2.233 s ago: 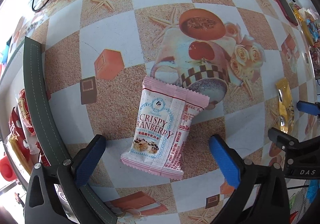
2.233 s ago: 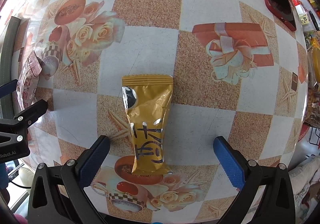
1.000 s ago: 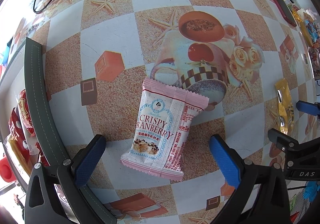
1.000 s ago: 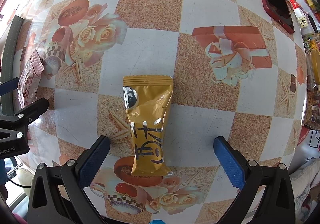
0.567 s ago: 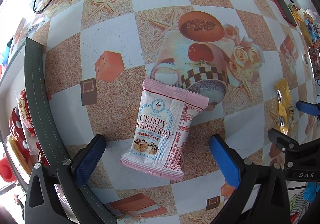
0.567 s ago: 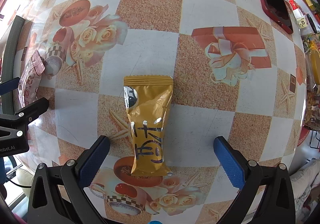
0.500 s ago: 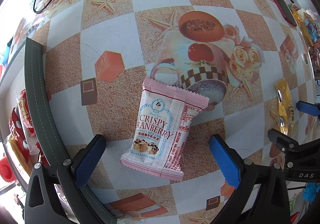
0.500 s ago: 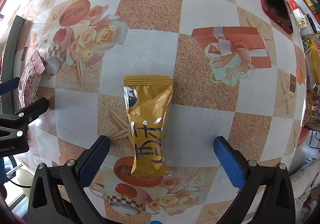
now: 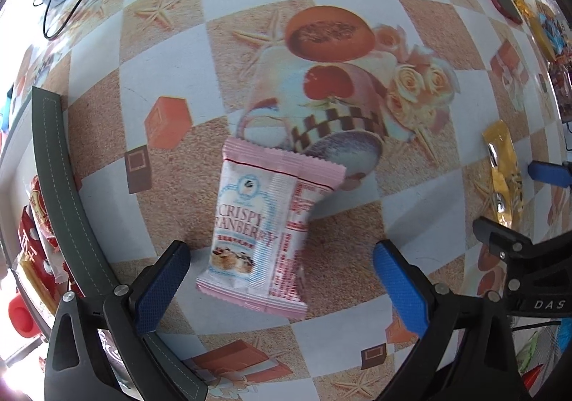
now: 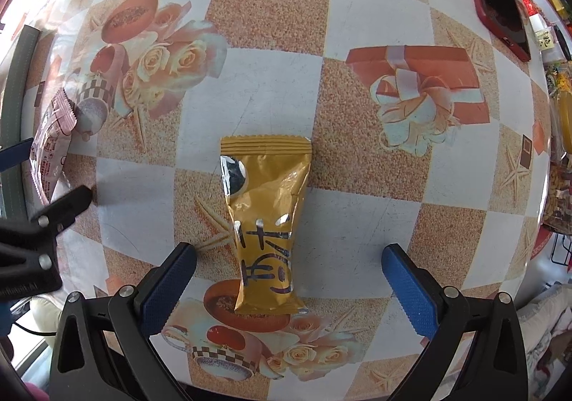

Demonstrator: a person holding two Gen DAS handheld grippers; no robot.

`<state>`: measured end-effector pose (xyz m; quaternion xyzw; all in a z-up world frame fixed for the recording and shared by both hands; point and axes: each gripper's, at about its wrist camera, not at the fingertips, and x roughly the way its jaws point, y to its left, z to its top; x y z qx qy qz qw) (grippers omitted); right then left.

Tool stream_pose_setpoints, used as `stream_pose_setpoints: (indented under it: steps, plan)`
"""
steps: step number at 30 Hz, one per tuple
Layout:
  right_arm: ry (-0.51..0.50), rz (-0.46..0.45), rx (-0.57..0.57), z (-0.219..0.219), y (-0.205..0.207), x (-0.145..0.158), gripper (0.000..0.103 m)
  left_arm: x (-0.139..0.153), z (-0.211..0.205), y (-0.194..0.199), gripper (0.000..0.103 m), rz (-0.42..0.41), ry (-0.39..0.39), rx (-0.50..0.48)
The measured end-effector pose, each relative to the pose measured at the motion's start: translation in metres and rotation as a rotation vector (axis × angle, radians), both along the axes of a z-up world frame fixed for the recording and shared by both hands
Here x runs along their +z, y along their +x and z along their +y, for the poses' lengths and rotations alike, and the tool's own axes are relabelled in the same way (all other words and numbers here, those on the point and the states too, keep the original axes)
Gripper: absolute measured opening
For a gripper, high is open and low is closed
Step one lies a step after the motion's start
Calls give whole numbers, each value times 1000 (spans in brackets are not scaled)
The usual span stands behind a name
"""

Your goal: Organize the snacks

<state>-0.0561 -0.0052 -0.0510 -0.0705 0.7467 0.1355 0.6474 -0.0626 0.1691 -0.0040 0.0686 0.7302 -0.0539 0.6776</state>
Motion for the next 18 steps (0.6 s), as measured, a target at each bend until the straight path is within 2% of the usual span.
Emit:
stream_pose_setpoints:
  steps: [3,5,8,10,12,14,18]
  plan:
    - [1,-5,0,2,1,4,99,4,-4,-2,95,0,-5,-3]
    - [2,-12,10,5,2,8,91,7,-11,-3,89,-3,-6,-13]
    - [6,-29,26,12,1,16,79,16,-18,-4,69,-21,-20,-31]
    - [9,-41,31,14,2,20,68,21,-22,-5,47,-31,-31,-39]
    - [11,-52,31,15,5,25,56,23,-24,-5,43,-23,-54,-42]
    - [17,-58,29,14,8,30,26,26,-23,-6,42,-15,-80,-35]
    - [48,-26,-2,13,16,31,24,32,-20,-13,42,-15,-94,-14]
